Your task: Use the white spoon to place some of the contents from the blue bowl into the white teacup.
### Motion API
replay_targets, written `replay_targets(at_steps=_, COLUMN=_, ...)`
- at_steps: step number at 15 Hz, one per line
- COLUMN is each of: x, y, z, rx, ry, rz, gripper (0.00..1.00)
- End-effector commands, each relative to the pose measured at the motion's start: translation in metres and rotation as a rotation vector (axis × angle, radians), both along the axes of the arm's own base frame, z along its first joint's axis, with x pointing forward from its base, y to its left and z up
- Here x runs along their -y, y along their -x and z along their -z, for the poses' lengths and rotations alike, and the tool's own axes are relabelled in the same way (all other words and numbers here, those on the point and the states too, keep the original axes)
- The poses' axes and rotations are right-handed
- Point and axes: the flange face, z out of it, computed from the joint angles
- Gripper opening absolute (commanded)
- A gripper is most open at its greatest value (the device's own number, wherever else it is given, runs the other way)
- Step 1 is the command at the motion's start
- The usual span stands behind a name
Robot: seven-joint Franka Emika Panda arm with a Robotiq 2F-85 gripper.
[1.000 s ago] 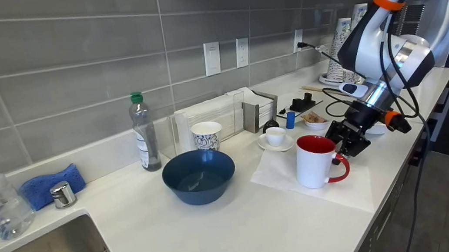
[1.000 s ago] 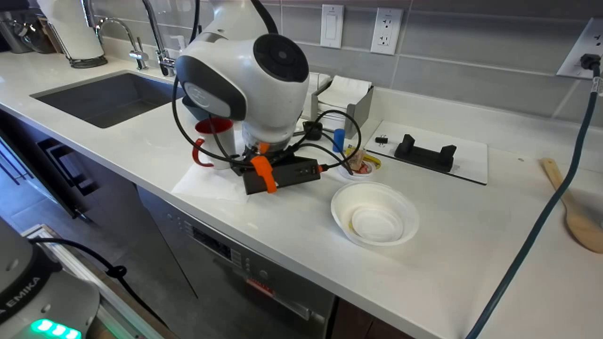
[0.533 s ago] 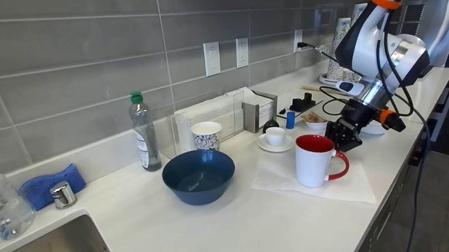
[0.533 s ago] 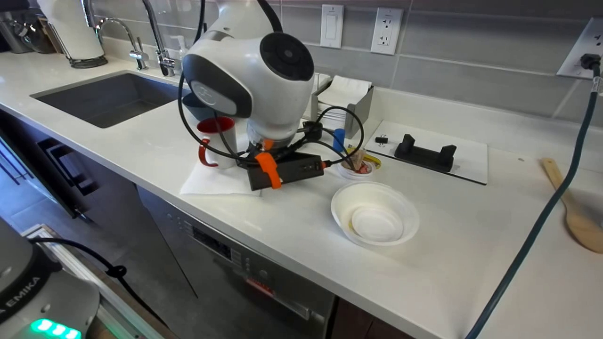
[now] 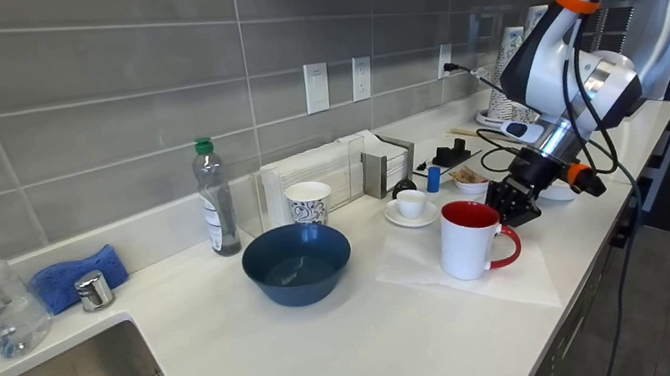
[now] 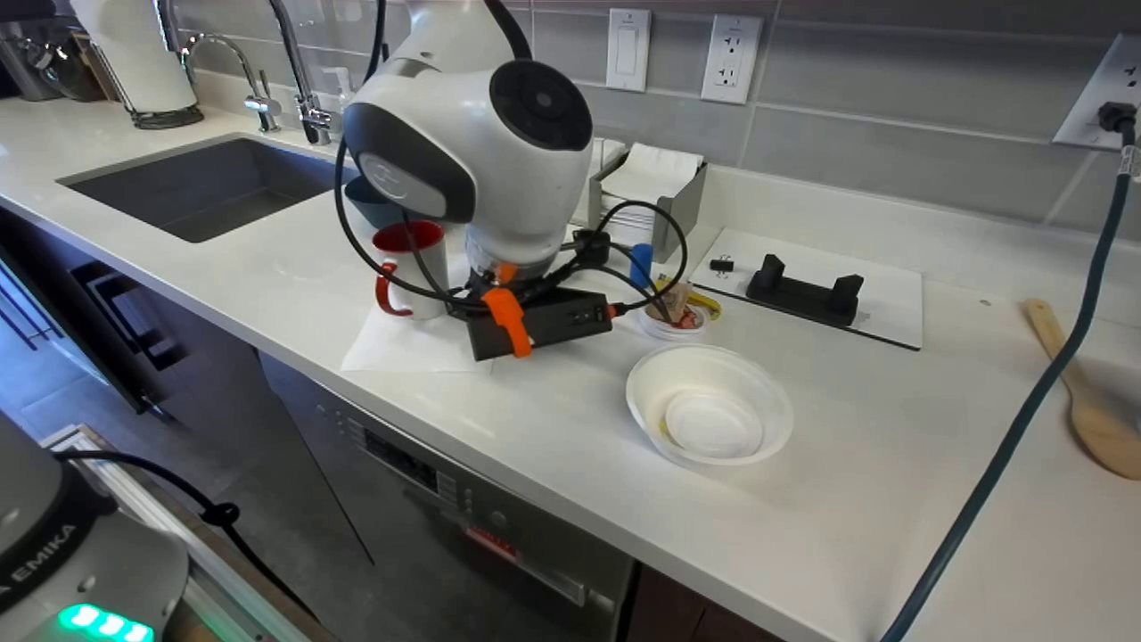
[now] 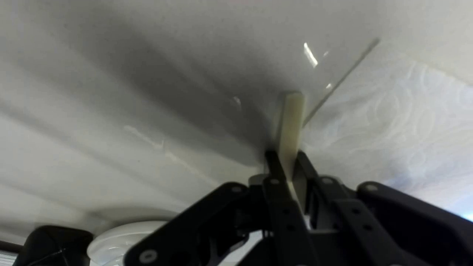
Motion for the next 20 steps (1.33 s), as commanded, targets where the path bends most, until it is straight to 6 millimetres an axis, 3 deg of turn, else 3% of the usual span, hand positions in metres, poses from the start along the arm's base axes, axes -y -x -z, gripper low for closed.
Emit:
replay_targets(at_steps=1, x=-0.005, y=0.02, z=-0.017, rx=-0.017, ry=0.048, rz=-0.001, gripper=0.03)
replay_targets(at_steps=10, x=-0.001, y=0.051, z=-0.079, rx=0.026, ry=0.173, rz=0.092, gripper=0.03)
replay_targets(at_steps=11, x=0.01, y=0.033, z=-0.089, rx=0.028, ry=0.187, rz=0.103, gripper=0.03)
replay_targets(at_steps=13, x=0.011, y=0.031, z=-0.116, rx=0.035, ry=0.227, rz=0.121, gripper=0.03)
replay_targets(at_steps=15, x=-0.004, y=0.045, z=-0.137, rx=0.046, ry=0.278, rz=0.108, gripper=0.03)
replay_targets(at_steps=16, x=0.0, y=0.029, z=-0.155, rx=0.037, ry=0.302, rz=0.1, gripper=0.03)
replay_targets(at_steps=20, x=-0.062, y=0.03, z=-0.193, rx=0.044, ry=0.425, rz=0.023, gripper=0.03)
